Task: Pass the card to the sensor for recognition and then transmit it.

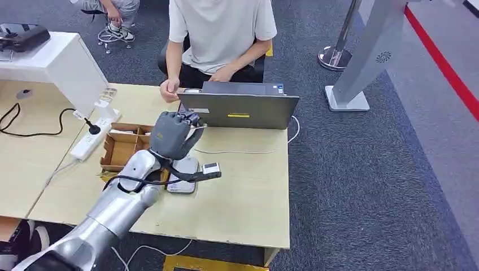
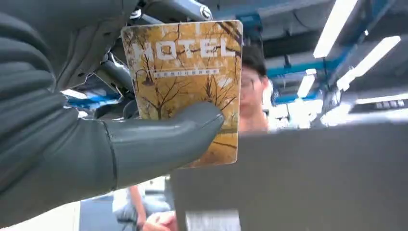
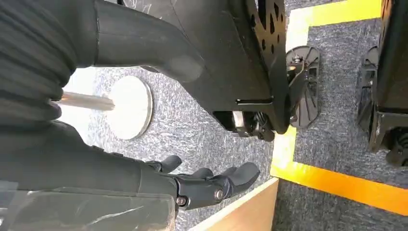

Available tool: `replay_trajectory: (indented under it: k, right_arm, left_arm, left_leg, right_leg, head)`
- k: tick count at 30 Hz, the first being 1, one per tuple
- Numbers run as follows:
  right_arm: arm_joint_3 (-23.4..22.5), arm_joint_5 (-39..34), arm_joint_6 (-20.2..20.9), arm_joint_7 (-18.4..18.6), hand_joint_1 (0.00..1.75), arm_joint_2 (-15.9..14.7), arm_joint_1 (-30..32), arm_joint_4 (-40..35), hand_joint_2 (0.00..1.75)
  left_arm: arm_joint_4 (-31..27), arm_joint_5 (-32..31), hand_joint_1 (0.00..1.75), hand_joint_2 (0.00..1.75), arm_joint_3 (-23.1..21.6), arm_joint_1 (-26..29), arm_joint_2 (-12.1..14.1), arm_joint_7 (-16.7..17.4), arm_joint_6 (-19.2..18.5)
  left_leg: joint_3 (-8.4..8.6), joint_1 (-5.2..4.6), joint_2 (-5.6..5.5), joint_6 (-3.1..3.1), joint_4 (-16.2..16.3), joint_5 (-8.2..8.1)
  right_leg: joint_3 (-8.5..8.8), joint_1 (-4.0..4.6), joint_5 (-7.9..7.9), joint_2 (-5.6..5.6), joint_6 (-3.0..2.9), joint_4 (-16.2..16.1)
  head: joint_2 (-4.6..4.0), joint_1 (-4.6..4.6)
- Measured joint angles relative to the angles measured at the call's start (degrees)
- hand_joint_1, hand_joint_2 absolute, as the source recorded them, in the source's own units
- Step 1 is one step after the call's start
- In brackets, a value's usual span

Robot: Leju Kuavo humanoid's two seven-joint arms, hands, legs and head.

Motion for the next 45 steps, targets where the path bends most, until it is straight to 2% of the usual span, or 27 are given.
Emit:
replay_trajectory:
  k: [3, 6, 11, 15, 16, 23, 36, 40, 43, 45]
  right_arm:
    - [0.7, 0.6, 0.8, -0.7, 0.0, 0.2, -0.2, 0.0, 1.75]
    - [1.6, 1.3, 1.6, -1.4, 0.0, 0.3, -0.5, 0.0, 1.75]
    - [2.7, 1.4, 2.3, -2.0, 0.0, 0.4, -0.7, 0.0, 1.75]
    - [3.3, 1.5, 2.4, -2.3, 0.0, 0.4, -0.9, 0.0, 1.75]
    - [3.4, 1.5, 2.4, -2.2, 0.0, 0.4, -0.9, 0.0, 1.75]
    - [3.5, 1.8, 2.4, -1.9, 0.0, 0.4, -0.9, 0.0, 1.75]
    - [3.6, 1.8, 2.6, -1.6, 0.0, 0.4, -1.0, 0.0, 1.75]
    - [4.0, 1.7, 2.8, -1.1, 0.0, 0.4, -1.0, 0.0, 1.75]
    - [4.0, 1.1, 2.3, 0.0, 0.0, 0.4, -1.0, 0.0, 1.75]
    - [4.0, 0.6, 1.7, 0.5, 0.0, 0.4, -1.0, 0.1, 1.75]
  left_arm:
    - [1.7, -1.5, 1.75, 1.75, 0.2, -5.5, -1.2, 3.1, -0.1]
    - [7.0, -2.9, 1.75, 1.75, 0.2, -12.6, -2.8, 6.1, -0.3]
    - [15.9, -2.7, 1.75, 1.75, 0.4, -20.9, -4.8, 7.4, -0.6]
    - [20.2, -2.7, 1.75, 1.75, 0.5, -23.6, -5.9, 7.7, -0.7]
    - [21.0, -2.6, 0.0, 1.75, 0.6, -24.1, -6.3, 7.6, -0.7]
    - [24.6, -1.8, 0.0, 1.75, 0.9, -24.9, -7.7, 6.0, -2.5]
    - [26.5, -1.2, 0.0, 1.75, 1.2, -25.2, -8.2, 6.1, -2.3]
    - [27.3, 1.0, 0.0, 1.75, 1.4, -24.4, -8.2, 3.0, -1.9]
    - [25.4, 3.3, 0.0, 1.75, 1.5, -21.2, -6.9, 0.3, -1.4]
    - [20.7, 4.9, 0.0, 1.75, 1.5, -17.1, -4.5, -0.2, -1.2]
  left_leg:
    - [-0.11, 0.01, -0.18, 0.08, 0.0, 0.13]
    - [-0.11, 0.0, -0.18, 0.05, 0.0, 0.15]
    - [-0.11, -0.01, -0.18, 0.05, 0.0, 0.21]
    - [-0.12, -0.01, -0.19, 0.07, 0.0, 0.22]
    - [-0.12, -0.01, -0.19, 0.07, 0.0, 0.22]
    - [-0.13, -0.01, -0.19, 0.07, 0.0, 0.22]
    - [-0.13, -0.01, -0.19, 0.07, 0.0, 0.22]
    - [-0.15, -0.01, -0.19, 0.07, 0.0, 0.22]
    - [-0.13, -0.02, -0.15, 0.07, 0.0, 0.22]
    - [-0.1, -0.02, -0.02, 0.03, 0.0, 0.18]
  right_leg:
    - [-0.01, 0.0, 0.03, -0.17, 0.04, 0.0]
    - [-0.01, 0.0, 0.09, -0.17, 0.02, 0.0]
    - [0.0, -0.01, 0.12, -0.16, 0.07, 0.0]
    - [-0.01, -0.01, 0.11, -0.16, 0.07, 0.0]
    - [-0.01, -0.01, 0.11, -0.16, 0.07, 0.0]
    - [-0.01, -0.01, 0.11, -0.16, 0.07, 0.0]
    - [-0.01, -0.01, 0.11, -0.16, 0.07, 0.0]
    - [0.0, -0.01, 0.11, -0.16, 0.07, 0.0]
    - [0.02, -0.01, 0.11, -0.11, 0.07, 0.0]
    - [0.0, -0.02, 0.11, 0.06, 0.06, 0.0]
  head:
    - [0.0, 0.0]
    - [0.0, 0.0]
    - [0.0, 0.02]
    - [0.0, 0.0]
    - [0.0, 0.02]
    - [0.0, 0.0]
    - [0.0, 0.0]
    - [0.0, 0.0]
    - [0.0, 0.0]
    - [0.0, 0.0]
